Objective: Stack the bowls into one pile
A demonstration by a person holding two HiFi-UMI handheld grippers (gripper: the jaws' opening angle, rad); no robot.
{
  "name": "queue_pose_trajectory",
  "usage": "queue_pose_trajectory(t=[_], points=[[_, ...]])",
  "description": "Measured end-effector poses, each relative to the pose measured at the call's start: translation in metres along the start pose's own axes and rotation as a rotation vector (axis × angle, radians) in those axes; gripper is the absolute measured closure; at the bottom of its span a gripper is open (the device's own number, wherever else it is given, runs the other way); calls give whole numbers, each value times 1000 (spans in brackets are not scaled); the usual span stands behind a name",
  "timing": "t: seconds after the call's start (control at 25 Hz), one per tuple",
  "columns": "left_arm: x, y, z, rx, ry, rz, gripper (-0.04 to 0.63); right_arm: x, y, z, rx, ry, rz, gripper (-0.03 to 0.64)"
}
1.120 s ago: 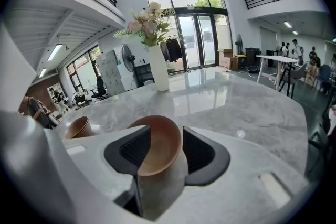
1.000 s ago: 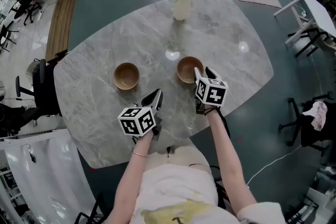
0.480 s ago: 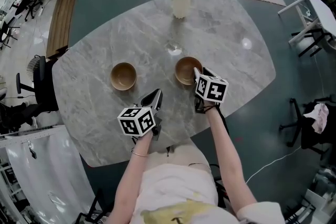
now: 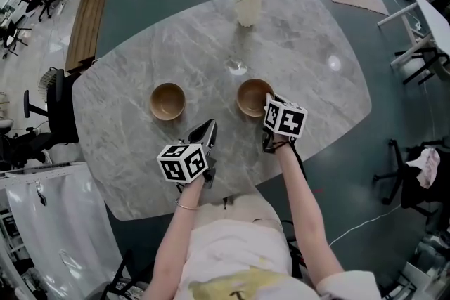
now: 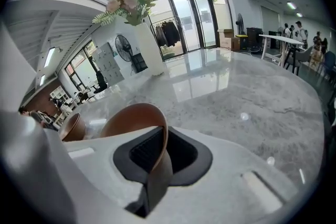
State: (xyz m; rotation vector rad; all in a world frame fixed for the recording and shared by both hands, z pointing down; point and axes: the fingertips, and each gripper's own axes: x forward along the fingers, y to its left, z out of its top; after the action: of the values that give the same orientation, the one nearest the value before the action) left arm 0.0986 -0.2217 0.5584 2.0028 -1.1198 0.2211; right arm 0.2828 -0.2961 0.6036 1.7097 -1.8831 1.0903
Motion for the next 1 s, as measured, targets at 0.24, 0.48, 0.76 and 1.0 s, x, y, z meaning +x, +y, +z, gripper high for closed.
queue_pose_trajectory(t=[0.24, 0.48, 0.76, 1.0], points=[[-5, 3, 1, -9, -26, 22, 595, -1, 5, 2, -16, 2, 17, 594], [-19, 9, 6, -21, -80, 58, 595, -4, 24, 8, -36, -16, 77, 594], [-45, 27, 12, -45, -133, 104, 595, -7, 64, 15, -47, -36, 166, 594], [-69, 45, 15, -67, -158, 134, 595, -8, 105, 19, -46, -53, 245, 594]])
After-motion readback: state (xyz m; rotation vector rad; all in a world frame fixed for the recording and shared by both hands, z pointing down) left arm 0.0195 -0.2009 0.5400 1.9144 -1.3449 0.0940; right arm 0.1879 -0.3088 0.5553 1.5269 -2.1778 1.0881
